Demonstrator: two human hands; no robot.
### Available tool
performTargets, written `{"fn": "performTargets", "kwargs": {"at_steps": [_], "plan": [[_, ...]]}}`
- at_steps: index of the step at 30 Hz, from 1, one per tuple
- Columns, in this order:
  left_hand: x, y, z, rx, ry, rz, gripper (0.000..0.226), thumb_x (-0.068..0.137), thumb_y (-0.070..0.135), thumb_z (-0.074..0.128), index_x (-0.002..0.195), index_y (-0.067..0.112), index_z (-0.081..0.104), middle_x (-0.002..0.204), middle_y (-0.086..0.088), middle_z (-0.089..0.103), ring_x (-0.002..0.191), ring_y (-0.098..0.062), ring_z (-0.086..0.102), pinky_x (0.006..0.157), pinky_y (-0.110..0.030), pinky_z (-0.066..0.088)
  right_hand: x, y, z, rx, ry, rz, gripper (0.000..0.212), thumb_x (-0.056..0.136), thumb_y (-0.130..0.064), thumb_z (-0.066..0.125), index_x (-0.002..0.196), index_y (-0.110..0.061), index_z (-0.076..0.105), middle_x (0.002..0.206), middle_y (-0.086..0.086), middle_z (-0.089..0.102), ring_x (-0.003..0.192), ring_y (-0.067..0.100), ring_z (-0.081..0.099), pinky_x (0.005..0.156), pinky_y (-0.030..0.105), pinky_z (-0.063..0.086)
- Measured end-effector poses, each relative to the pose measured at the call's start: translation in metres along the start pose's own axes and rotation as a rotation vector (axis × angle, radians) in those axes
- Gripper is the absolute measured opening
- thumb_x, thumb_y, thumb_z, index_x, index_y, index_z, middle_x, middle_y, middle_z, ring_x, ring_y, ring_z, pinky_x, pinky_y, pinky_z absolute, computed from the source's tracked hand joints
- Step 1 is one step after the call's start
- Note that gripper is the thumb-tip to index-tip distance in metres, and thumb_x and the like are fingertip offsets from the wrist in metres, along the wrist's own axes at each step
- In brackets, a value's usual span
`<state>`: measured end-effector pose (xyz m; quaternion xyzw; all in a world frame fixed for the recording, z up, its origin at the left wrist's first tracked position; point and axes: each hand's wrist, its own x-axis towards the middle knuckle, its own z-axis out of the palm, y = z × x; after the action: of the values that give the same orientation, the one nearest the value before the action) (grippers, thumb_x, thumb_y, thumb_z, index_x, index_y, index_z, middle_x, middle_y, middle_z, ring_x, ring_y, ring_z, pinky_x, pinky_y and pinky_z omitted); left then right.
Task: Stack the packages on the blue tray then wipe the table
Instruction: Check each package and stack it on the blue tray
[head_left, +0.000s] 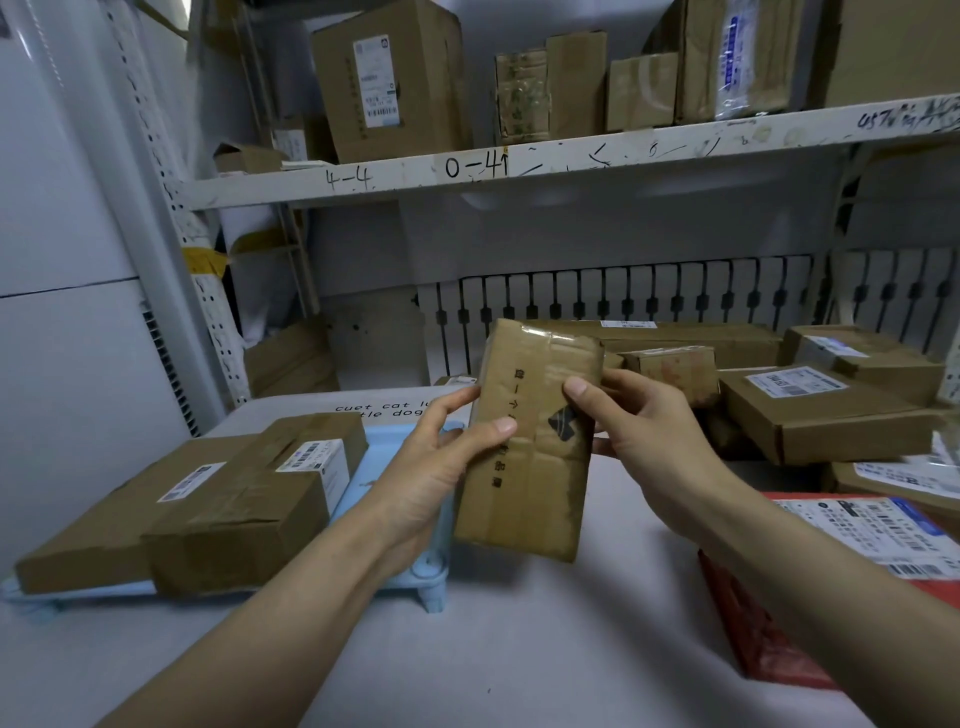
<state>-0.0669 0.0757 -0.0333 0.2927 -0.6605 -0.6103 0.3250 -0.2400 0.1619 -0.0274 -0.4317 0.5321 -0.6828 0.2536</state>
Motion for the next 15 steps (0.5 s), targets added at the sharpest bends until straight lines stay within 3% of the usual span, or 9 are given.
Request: {"fn": "performTargets", "kwargs": {"at_steps": [4,8,13,15], "plan": [[0.0001,-0.0001,-0.004,-0.018,0.001,-0.005,0.065,0.068,0.04,0.077,0.128,0.041,0.053,0.108,-0.002,0.075,0.104,-0.018,0.069,0.094,-0.042,0.051,-0.0002,-0.0012,0.0002,0.066,0.002,0.033,0.018,0.093,-0.025,0.065,0.107,-0.015,0.07,0.088,-0.003,0.077,0.075,0.006,0.072,0.068,0.023,0.06],[0.0001,-0.001,-0.0055,0.013,0.031,-0.034,0.065,0.064,0.043,0.079,0.124,0.041,0.055,0.102,0.001,0.077,0.104,-0.018,0.069,0.098,-0.048,0.05,0.0004,-0.0022,0.0006,0.087,0.02,0.044,0.022,0.092,-0.027,0.067,0.11,-0.015,0.069,0.096,0.002,0.076,0.077,0.008,0.072,0.067,0.023,0.06],[0.0028,-0.0039,-0.004,-0.036,0.123,-0.154,0.1,0.045,0.059,0.087,0.134,0.032,0.051,0.109,-0.001,0.075,0.107,-0.023,0.068,0.095,-0.053,0.051,0.0023,-0.0018,0.0008,0.083,0.026,0.036,0.022,0.091,-0.013,0.068,0.111,-0.018,0.067,0.105,0.001,0.074,0.093,0.01,0.071,0.074,0.024,0.059],[0.0029,-0.003,-0.0026,-0.049,0.149,-0.186,0.102,0.04,0.063,0.086,0.131,0.029,0.054,0.113,-0.003,0.073,0.107,-0.024,0.066,0.095,-0.054,0.051,0.0009,-0.0014,0.0004,0.047,0.013,0.023,0.03,0.088,-0.009,0.071,0.115,-0.02,0.066,0.109,0.002,0.071,0.101,0.013,0.069,0.078,0.024,0.059]]}}
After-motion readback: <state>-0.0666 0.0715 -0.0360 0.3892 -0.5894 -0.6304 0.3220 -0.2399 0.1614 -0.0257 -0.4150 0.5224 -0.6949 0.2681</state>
